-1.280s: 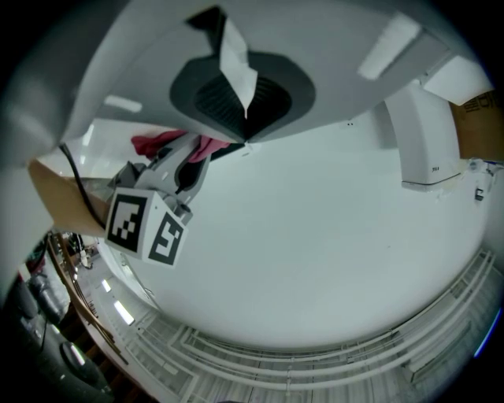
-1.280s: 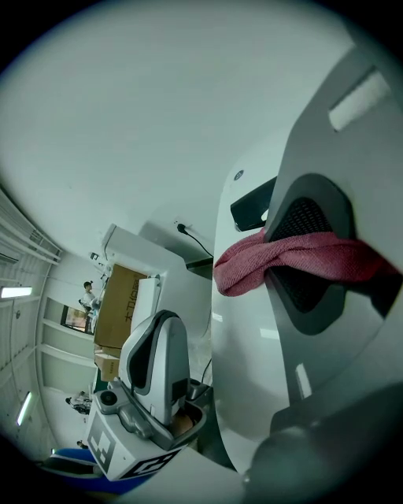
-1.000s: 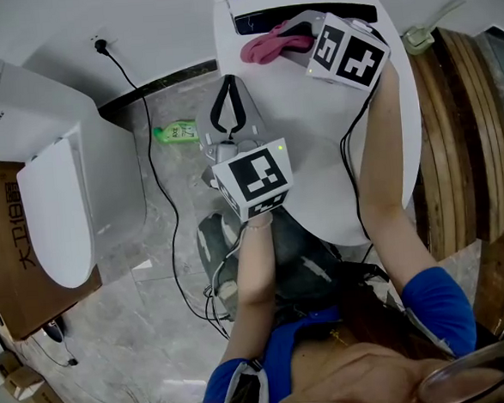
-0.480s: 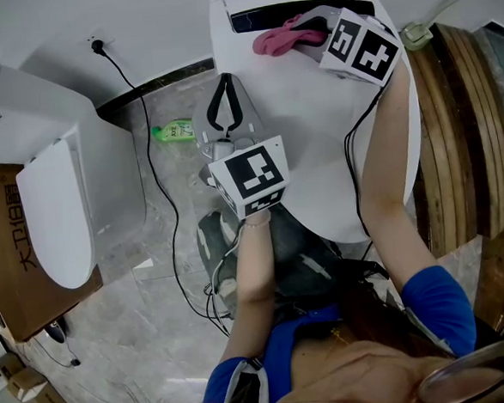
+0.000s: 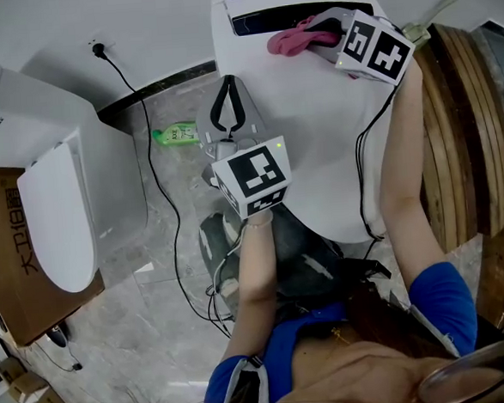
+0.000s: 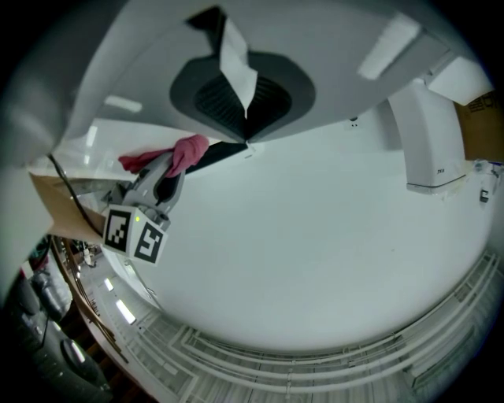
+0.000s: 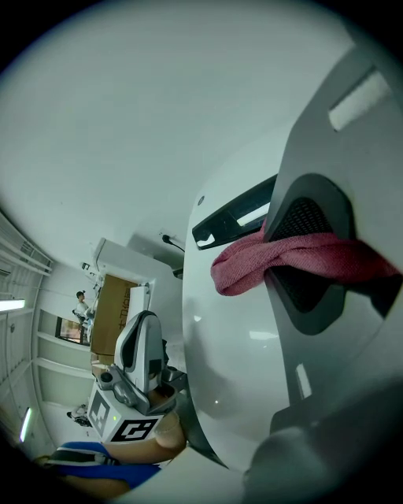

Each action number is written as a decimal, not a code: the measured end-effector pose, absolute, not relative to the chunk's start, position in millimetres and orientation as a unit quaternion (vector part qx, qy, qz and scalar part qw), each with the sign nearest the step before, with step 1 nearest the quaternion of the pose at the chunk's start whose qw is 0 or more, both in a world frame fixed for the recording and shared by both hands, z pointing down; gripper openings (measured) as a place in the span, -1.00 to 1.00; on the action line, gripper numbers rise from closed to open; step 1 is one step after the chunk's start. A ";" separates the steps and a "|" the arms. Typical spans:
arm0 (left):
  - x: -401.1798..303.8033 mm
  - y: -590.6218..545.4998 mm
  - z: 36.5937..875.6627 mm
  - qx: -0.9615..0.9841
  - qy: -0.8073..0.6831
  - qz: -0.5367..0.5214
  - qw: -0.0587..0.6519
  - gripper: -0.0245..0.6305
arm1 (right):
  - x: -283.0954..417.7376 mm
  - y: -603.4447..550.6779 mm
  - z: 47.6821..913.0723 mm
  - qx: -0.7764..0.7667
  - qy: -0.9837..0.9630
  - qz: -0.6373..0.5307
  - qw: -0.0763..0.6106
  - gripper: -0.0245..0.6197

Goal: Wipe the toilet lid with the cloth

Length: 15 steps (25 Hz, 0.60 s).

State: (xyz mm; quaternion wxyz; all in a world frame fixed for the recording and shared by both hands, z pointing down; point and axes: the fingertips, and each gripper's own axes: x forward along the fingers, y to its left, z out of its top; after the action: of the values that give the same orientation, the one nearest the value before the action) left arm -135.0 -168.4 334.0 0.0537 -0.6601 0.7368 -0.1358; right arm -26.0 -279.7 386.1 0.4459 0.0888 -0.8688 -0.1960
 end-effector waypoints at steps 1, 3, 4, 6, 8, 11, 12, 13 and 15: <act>-135.2 -168.3 333.7 -0.661 0.736 -0.136 0.054 -0.92 | -22.9 -281.2 386.1 0.091 -0.869 -0.195 0.446 -0.69; -135.1 -168.3 333.2 -0.662 0.736 -0.135 0.055 -0.91 | -17.7 -283.5 386.2 0.094 -0.874 -0.190 0.437 -0.69; -135.0 -168.5 333.3 -0.662 0.735 -0.134 0.055 -0.92 | -15.4 -284.6 386.2 0.094 -0.877 -0.187 0.433 -0.69; -134.8 -169.1 333.7 -0.663 0.735 -0.133 0.054 -0.92 | -9.6 -287.1 386.3 0.094 -0.878 -0.183 0.432 -0.69; -134.4 -169.6 334.2 -0.663 0.734 -0.134 0.054 -0.92 | -2.1 -289.7 386.3 0.098 -0.877 -0.179 0.435 -0.69; -134.9 -169.9 334.7 -0.663 0.733 -0.137 0.056 -0.91 | 8.2 -294.0 386.3 0.106 -0.878 -0.169 0.435 -0.69; -134.9 -170.0 334.9 -0.663 0.733 -0.138 0.057 -0.92 | 11.5 -295.6 386.4 0.109 -0.878 -0.168 0.435 -0.69; -134.4 -170.3 335.0 -0.664 0.732 -0.139 0.058 -0.92 | 14.8 -297.3 386.4 0.112 -0.878 -0.167 0.435 -0.69; -133.1 -171.1 335.6 -0.667 0.730 -0.138 0.059 -0.92 | 20.8 -299.9 386.7 0.117 -0.879 -0.164 0.432 -0.69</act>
State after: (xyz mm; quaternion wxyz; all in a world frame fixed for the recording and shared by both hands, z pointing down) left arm -133.1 -171.1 335.6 0.0589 -0.6671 0.7297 -0.1382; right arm 20.8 -299.9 386.7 0.4322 0.1165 -0.8792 -0.1636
